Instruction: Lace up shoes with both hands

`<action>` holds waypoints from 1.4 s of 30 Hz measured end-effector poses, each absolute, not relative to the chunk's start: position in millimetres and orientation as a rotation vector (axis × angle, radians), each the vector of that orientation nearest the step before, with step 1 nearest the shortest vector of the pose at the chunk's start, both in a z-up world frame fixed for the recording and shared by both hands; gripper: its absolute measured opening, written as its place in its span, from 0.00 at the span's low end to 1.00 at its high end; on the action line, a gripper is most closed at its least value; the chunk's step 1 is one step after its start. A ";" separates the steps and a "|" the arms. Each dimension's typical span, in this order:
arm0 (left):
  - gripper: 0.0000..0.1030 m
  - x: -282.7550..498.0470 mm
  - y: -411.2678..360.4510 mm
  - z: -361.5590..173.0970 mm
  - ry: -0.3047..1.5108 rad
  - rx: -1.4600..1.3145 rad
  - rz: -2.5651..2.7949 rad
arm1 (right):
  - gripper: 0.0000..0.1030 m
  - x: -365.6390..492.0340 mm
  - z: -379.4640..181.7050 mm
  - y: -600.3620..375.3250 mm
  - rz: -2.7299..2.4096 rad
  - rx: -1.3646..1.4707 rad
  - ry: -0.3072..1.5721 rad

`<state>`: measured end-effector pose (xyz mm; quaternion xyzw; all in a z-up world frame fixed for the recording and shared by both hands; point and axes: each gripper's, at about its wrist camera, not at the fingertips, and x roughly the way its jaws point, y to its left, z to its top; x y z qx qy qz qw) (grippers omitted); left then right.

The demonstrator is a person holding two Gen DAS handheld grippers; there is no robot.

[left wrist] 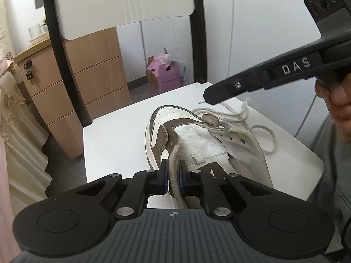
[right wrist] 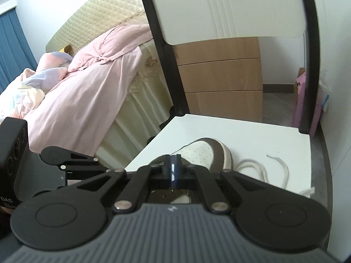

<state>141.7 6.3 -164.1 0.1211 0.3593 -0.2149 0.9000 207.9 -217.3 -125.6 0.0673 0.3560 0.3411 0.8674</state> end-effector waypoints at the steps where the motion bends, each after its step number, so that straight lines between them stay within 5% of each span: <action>1: 0.10 139.0 7.3 -163.7 0.743 0.253 -0.455 | 0.04 206.0 -124.8 -217.7 0.711 0.139 0.744; 10: 0.10 137.0 13.4 -163.3 0.746 0.232 -0.475 | 0.05 196.7 -115.4 -221.8 0.680 0.076 0.732; 12: 0.11 138.7 14.4 -163.1 0.747 0.223 -0.473 | 0.11 195.2 -112.8 -222.1 0.673 0.061 0.726; 14: 0.12 140.1 15.7 -162.7 0.749 0.214 -0.472 | 0.33 194.1 -111.2 -221.5 0.675 0.048 0.720; 21: 0.12 139.1 22.1 -162.2 0.754 0.179 -0.470 | 0.38 196.1 -106.7 -217.1 0.675 0.004 0.696; 35: 0.12 144.7 33.2 -166.6 0.759 0.120 -0.491 | 0.27 201.8 -127.8 -184.8 0.827 -0.177 0.777; 38: 0.12 145.1 33.4 -166.9 0.757 0.123 -0.495 | 0.08 205.5 -133.8 -185.9 0.819 -0.131 0.799; 42: 0.12 143.3 30.0 -168.1 0.747 0.158 -0.500 | 0.04 207.8 -136.7 -192.9 0.787 -0.005 0.810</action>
